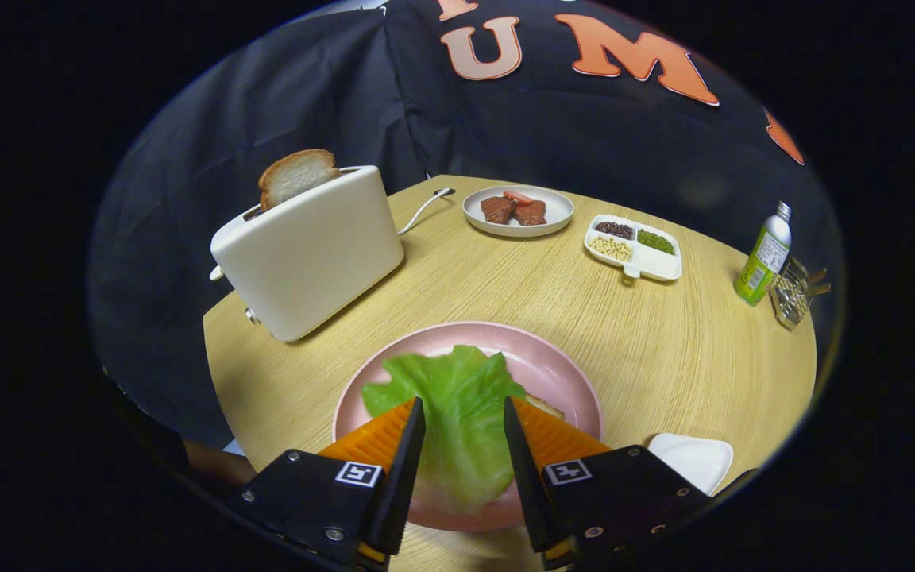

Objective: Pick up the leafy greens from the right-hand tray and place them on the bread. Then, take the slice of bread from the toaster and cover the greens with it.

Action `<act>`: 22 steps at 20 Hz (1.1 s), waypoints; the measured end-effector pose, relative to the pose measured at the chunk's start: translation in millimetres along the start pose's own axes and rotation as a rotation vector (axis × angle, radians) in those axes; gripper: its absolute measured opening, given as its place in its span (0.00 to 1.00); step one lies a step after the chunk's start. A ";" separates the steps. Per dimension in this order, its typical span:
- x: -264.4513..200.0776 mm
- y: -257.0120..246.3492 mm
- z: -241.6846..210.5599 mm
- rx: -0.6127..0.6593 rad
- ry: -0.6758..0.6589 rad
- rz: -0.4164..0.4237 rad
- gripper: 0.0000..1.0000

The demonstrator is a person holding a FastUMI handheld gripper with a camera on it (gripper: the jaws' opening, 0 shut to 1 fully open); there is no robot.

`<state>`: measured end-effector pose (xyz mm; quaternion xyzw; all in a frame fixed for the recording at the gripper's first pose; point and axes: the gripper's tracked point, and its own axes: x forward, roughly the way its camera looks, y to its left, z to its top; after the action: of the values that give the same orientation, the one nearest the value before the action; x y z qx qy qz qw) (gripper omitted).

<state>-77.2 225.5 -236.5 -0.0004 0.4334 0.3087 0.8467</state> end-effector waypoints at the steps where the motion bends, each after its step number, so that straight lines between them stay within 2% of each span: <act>1: -2.2 0.2 4.7 0.006 -0.010 -0.005 0.61; 5: -14.1 5.8 28.1 0.032 -0.040 -0.019 0.67; 8: -21.0 19.6 46.3 0.031 -0.046 -0.013 0.81; 10: -23.0 31.5 63.7 0.036 -0.054 -0.006 0.86; 22: -13.7 135.5 188.1 0.107 -0.100 0.199 0.89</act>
<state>-16.0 378.5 -72.8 0.1032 0.4043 0.3670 0.8314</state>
